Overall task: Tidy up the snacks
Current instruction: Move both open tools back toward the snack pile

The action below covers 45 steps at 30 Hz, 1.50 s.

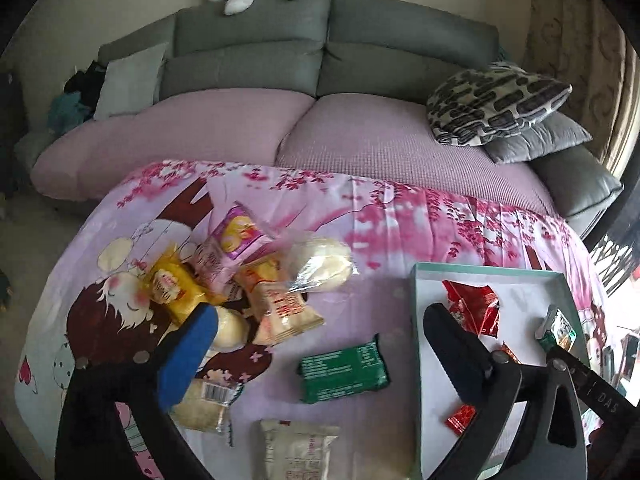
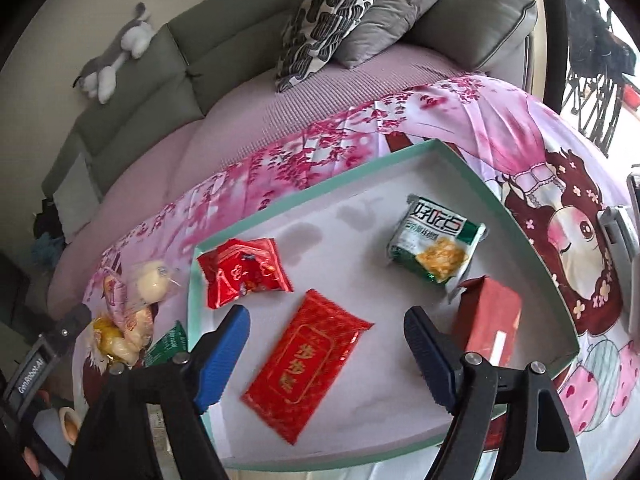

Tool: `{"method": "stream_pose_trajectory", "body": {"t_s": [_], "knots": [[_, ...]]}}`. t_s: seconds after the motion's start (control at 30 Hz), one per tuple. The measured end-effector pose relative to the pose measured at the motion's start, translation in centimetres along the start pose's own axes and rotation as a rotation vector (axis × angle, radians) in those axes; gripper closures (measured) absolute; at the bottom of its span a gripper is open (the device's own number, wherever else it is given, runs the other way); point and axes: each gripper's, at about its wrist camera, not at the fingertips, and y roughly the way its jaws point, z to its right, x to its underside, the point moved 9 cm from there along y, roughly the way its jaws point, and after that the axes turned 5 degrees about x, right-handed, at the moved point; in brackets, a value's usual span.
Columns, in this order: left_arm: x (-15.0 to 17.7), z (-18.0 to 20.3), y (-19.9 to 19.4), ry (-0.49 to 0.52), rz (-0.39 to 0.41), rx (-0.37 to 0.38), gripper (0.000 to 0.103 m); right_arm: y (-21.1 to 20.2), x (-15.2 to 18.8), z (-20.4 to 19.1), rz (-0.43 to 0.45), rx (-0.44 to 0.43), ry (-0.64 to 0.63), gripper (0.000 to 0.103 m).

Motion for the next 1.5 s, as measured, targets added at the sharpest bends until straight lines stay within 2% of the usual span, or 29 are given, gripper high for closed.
{"method": "stream_pose_trajectory", "body": {"t_s": [0.27, 0.47, 0.63, 0.77, 0.93, 1.27, 1.37, 1.5], "knots": [[0.6, -3.5, -2.0, 0.007, 0.009, 0.014, 0.000, -0.2, 1.6, -4.2, -0.050, -0.104, -0.057, 0.021], [0.9, -9.1, -4.9, -0.022, 0.031, -0.068, 0.000, -1.0, 4.4, -9.0, -0.095, -0.113, -0.183, 0.021], [1.4, -13.4, -7.0, -0.062, 0.055, -0.133, 0.000, -1.3, 7.4, -13.2, -0.172, -0.156, -0.258, 0.021], [2.4, -15.8, -7.1, -0.100, 0.028, -0.142, 0.000, -0.9, 9.5, -16.4, -0.234, -0.162, -0.315, 0.021], [4.6, -17.4, -6.0, -0.132, -0.012, -0.140, 0.000, 0.4, 12.2, -19.1, -0.298, -0.129, -0.394, 0.021], [9.3, -17.5, -1.0, -0.159, -0.187, -0.073, 0.000, 3.5, 16.0, -20.4, -0.403, -0.065, -0.477, 0.021], [9.9, -17.2, 0.3, -0.152, -0.232, -0.063, 0.000, 4.3, 16.5, -20.8, -0.414, -0.043, -0.501, 0.021], [10.1, -16.3, 1.8, -0.154, -0.277, -0.014, 0.000, 5.3, 17.0, -21.3, -0.418, -0.011, -0.538, 0.021]]}}
